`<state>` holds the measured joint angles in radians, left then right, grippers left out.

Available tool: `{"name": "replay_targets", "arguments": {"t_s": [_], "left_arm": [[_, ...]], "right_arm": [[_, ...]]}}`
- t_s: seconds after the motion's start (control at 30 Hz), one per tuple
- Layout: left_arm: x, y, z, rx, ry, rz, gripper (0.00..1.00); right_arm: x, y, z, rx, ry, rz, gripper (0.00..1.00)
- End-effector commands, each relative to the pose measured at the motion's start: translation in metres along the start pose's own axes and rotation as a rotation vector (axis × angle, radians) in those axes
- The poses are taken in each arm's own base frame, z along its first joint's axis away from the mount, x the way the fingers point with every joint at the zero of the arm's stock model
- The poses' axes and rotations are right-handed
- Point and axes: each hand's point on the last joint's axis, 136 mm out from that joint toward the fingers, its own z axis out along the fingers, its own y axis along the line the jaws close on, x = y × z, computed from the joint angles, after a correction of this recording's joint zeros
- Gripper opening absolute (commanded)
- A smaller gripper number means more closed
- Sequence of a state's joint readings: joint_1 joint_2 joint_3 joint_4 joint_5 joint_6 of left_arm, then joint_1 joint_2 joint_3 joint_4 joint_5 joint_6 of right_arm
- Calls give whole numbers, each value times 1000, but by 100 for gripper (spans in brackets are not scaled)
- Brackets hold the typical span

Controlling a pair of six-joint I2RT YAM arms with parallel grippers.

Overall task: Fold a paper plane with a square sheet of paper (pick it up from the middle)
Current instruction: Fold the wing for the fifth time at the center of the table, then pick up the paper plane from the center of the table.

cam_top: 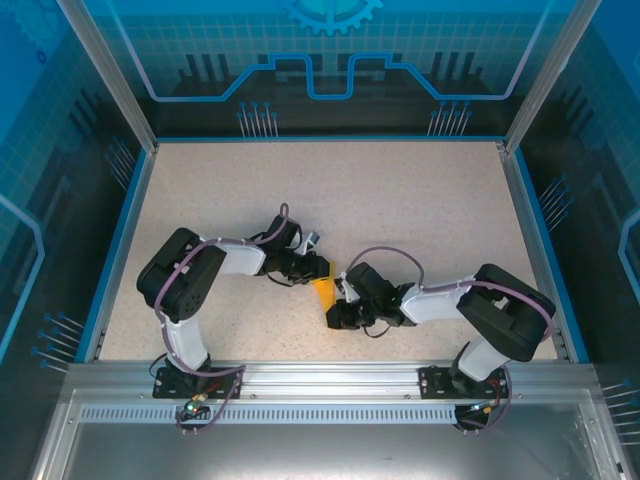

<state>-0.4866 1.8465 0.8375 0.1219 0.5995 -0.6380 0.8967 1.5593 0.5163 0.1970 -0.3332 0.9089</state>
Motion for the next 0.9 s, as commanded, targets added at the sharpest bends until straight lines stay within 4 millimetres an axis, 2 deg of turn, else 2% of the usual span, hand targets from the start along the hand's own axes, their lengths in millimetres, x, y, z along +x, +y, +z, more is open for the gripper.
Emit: {"name": "replay_targets", "arguments": {"t_s": [0.0, 0.13, 0.2, 0.27, 0.33, 0.4, 0.5, 0.6, 0.7, 0.8, 0.87], "left_arm": [[-2, 18, 2, -82, -22, -14, 31], [-10, -13, -24, -58, -81, 51, 45], [-15, -25, -45, -87, -144, 80, 52], [-17, -28, -69, -152, -215, 85, 59], [-16, -25, -89, -211, -277, 73, 62], [-10, -14, -105, -267, -330, 36, 68], [-1, -7, -111, -277, -346, -1, 70], [8, 0, -106, -275, -317, -35, 71], [12, 5, -99, -271, -290, -53, 70], [14, 8, -97, -273, -285, -58, 71], [15, 9, -97, -278, -280, -54, 71]], "right_arm": [[35, -26, -14, 117, 83, 38, 12], [-1, -24, -55, 150, -115, 9, 20], [-26, -33, -80, 180, -236, 36, 29], [-43, -41, -97, 191, -311, 59, 34], [-57, -36, -104, 151, -342, 52, 40], [-69, -28, -101, 121, -342, 39, 43], [-80, -15, -83, 75, -290, 26, 43], [-89, -8, -63, 54, -256, 12, 44], [-94, -8, -45, 66, -212, 21, 44], [-95, -2, -29, 54, -174, 10, 45], [-93, -6, -20, 79, -143, 15, 45]]}}
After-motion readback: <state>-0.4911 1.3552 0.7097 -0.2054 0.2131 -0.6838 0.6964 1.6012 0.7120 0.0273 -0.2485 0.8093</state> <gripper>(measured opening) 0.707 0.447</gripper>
